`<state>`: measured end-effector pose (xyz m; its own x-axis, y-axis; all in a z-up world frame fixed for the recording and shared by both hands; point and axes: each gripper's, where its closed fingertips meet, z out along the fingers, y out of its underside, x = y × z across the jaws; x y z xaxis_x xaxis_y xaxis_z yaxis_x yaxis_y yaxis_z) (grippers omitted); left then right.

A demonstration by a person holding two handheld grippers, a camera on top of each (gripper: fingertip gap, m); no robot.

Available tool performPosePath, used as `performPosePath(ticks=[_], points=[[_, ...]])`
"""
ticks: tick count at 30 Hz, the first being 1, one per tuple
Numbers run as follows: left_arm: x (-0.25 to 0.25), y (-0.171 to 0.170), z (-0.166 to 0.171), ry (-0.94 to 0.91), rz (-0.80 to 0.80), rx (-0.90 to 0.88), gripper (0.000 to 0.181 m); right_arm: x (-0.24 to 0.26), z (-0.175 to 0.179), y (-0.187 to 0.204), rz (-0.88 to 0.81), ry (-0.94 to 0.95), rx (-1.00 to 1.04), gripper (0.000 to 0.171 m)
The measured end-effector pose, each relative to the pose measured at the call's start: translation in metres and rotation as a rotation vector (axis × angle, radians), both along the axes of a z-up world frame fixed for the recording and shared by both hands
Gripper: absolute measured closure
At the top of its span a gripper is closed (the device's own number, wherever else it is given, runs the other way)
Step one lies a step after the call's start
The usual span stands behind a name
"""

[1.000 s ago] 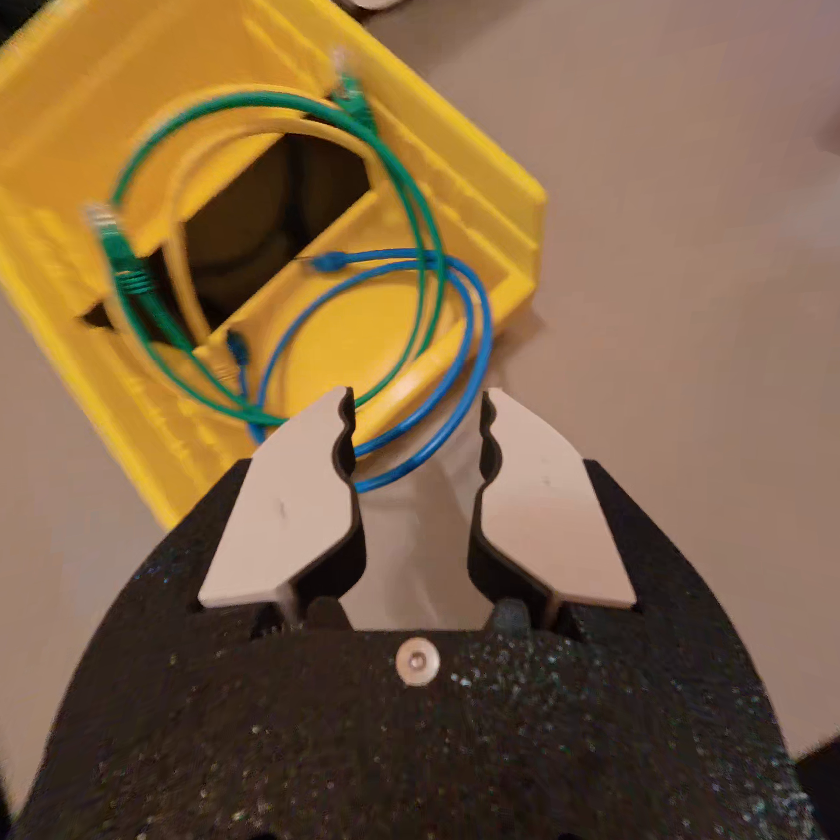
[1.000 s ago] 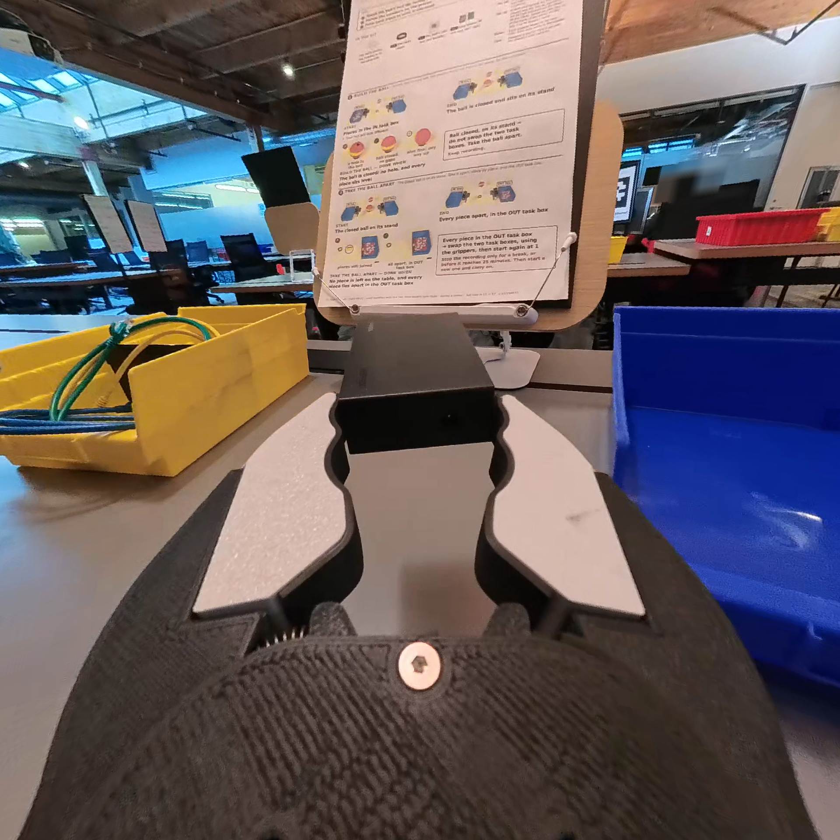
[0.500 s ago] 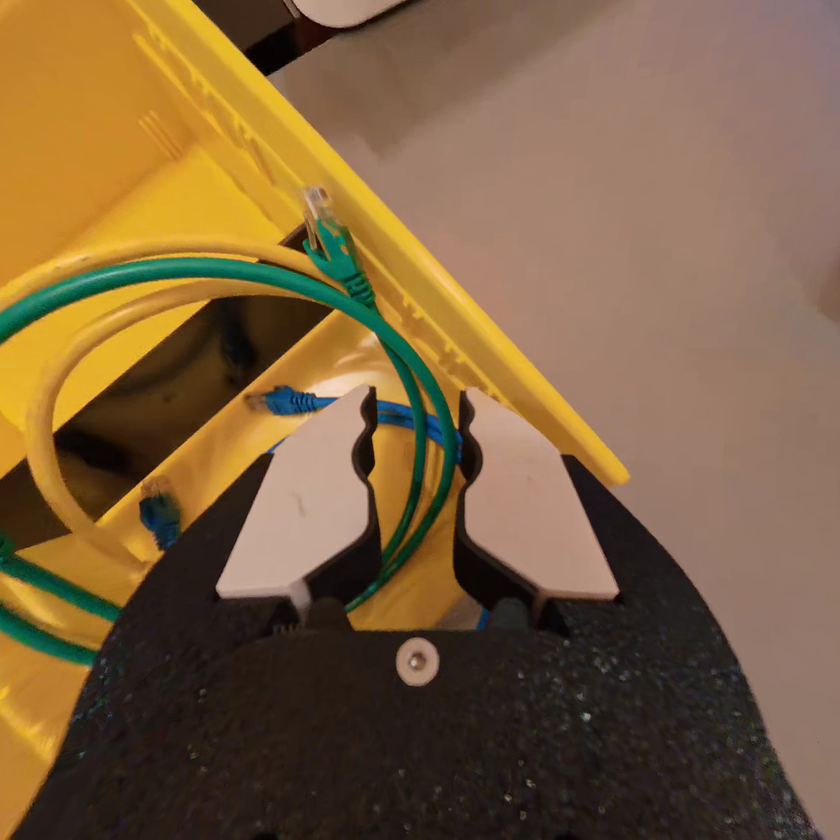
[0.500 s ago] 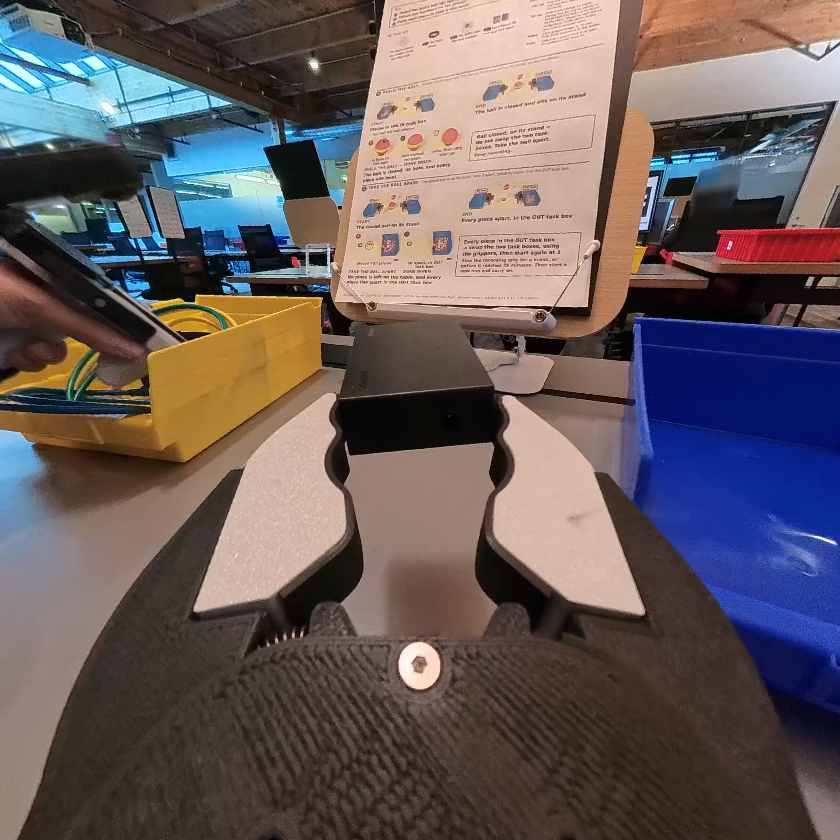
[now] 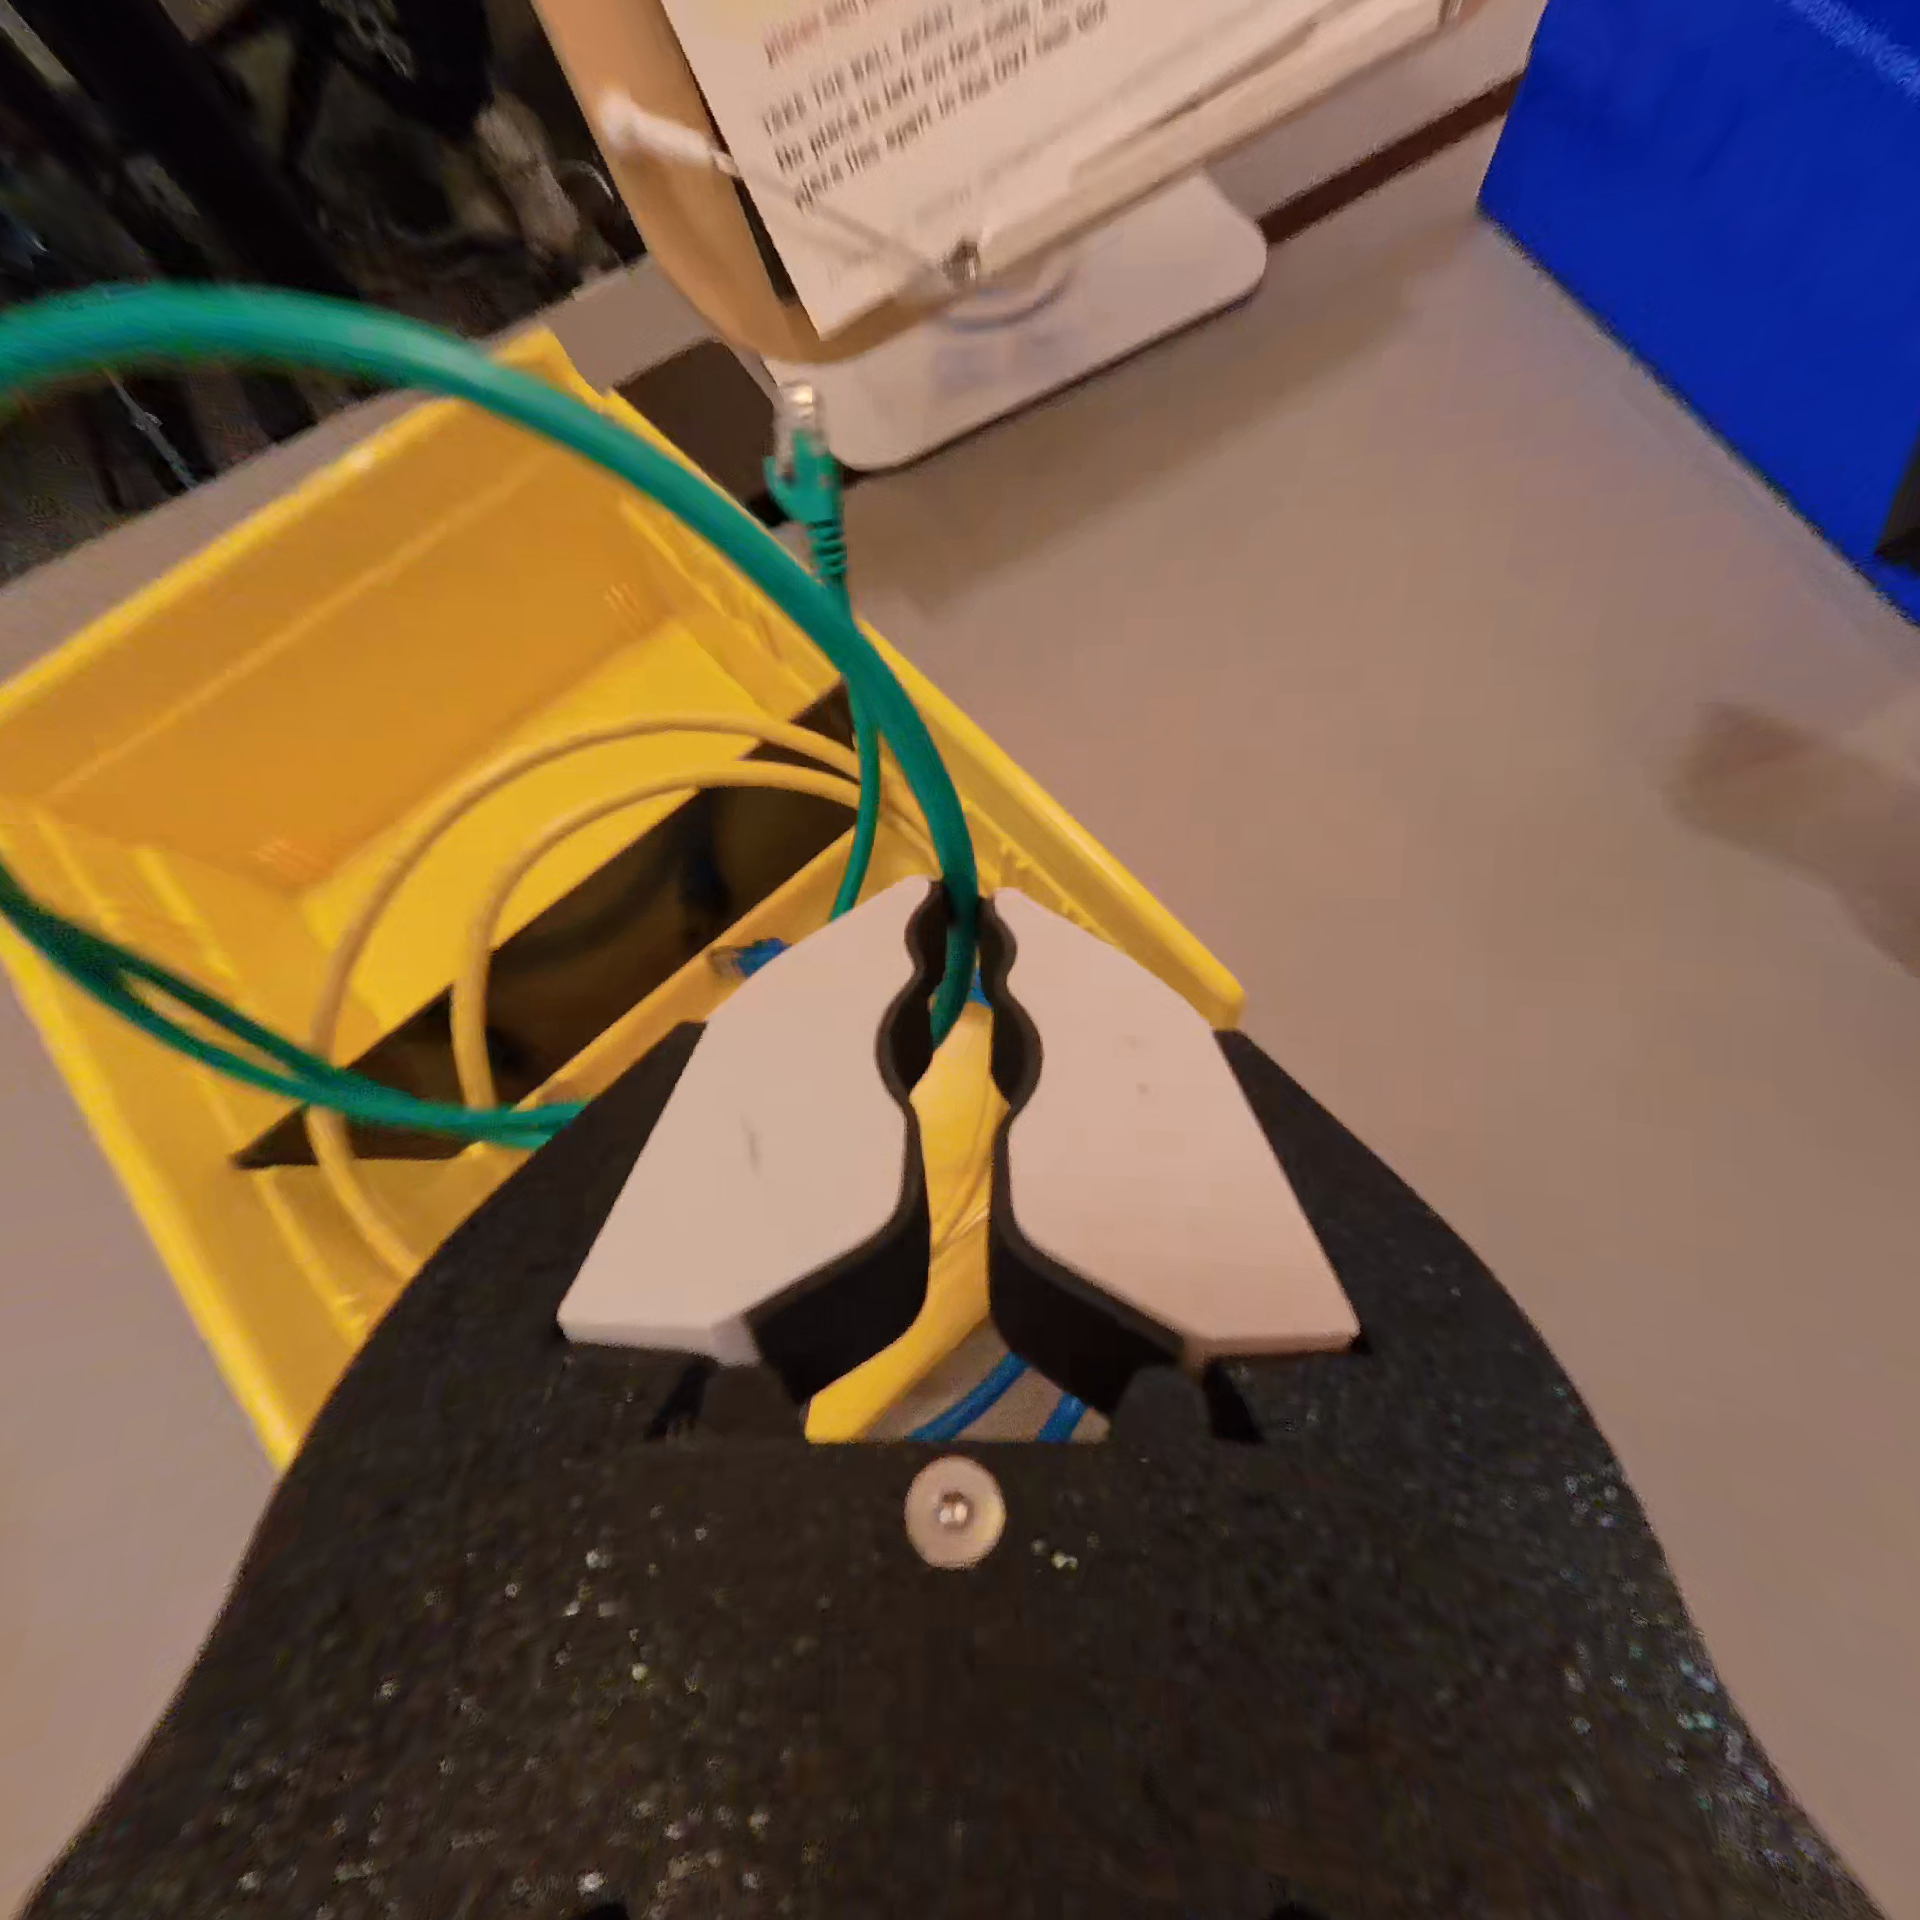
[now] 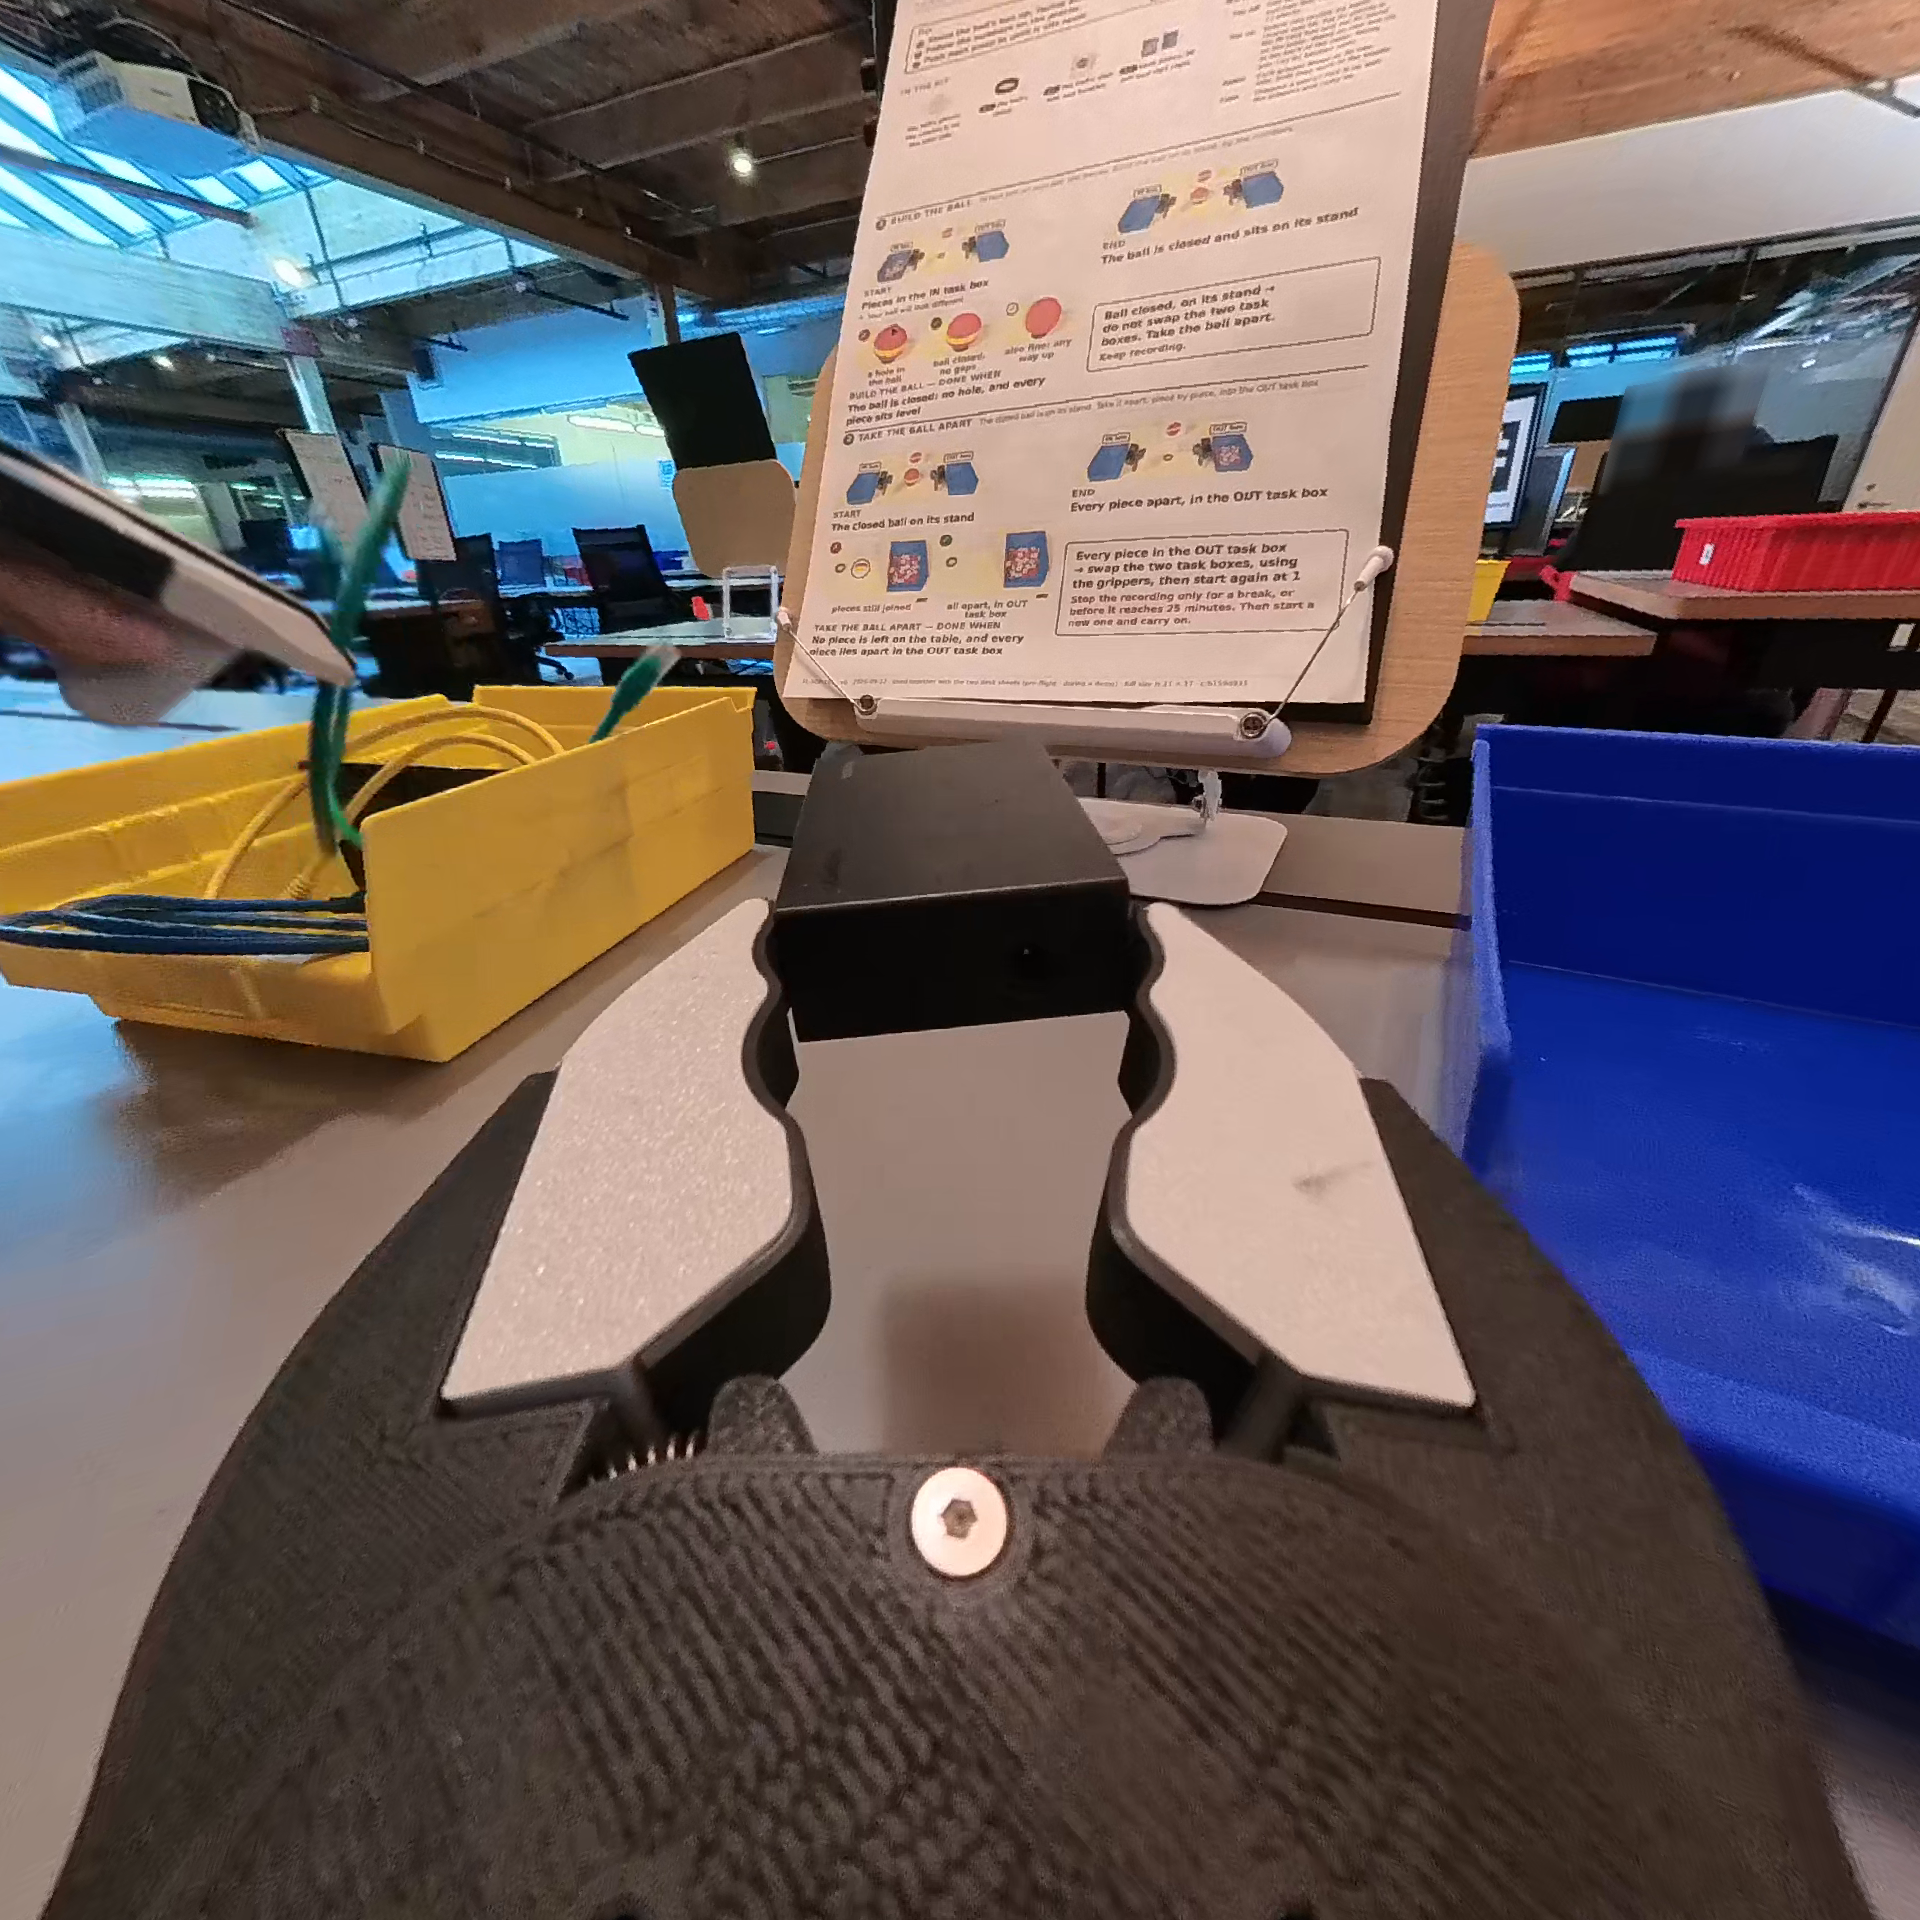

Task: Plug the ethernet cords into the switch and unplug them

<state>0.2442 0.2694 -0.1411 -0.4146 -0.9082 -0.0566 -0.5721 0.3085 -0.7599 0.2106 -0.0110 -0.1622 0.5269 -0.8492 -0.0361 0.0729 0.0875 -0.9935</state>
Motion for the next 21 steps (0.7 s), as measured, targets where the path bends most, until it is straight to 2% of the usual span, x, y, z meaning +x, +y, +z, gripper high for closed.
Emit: performPosePath(ticks=[1,5,8,10,13,16,19,21], points=[[-0.002,0.002,0.011,-0.027,0.006,-0.007,0.176,0.000,0.000,0.000,0.001,0.001,0.002,0.109],[-0.030,-0.008,0.063,-0.063,-0.036,-0.082,0.176,-0.002,0.002,0.001,0.015,-0.013,0.006,0.110],[-0.076,-0.037,0.092,0.040,-0.168,-0.166,0.176,-0.002,0.003,-0.003,0.006,-0.014,0.028,0.110],[-0.112,-0.053,0.094,0.162,-0.239,-0.162,0.176,-0.001,0.004,-0.008,-0.004,-0.008,0.059,0.109],[-0.160,-0.075,0.075,0.303,-0.353,-0.077,0.174,0.001,0.005,-0.018,-0.009,-0.002,0.109,0.109],[-0.195,-0.107,0.040,0.391,-0.482,-0.047,0.174,-0.001,0.008,-0.021,0.032,-0.009,0.145,0.109],[-0.202,-0.133,-0.007,0.453,-0.483,-0.028,0.175,-0.005,0.013,-0.020,0.108,-0.017,0.212,0.109],[-0.203,-0.153,-0.034,0.491,-0.499,-0.046,0.175,-0.004,0.011,-0.024,0.084,-0.018,0.186,0.109]])
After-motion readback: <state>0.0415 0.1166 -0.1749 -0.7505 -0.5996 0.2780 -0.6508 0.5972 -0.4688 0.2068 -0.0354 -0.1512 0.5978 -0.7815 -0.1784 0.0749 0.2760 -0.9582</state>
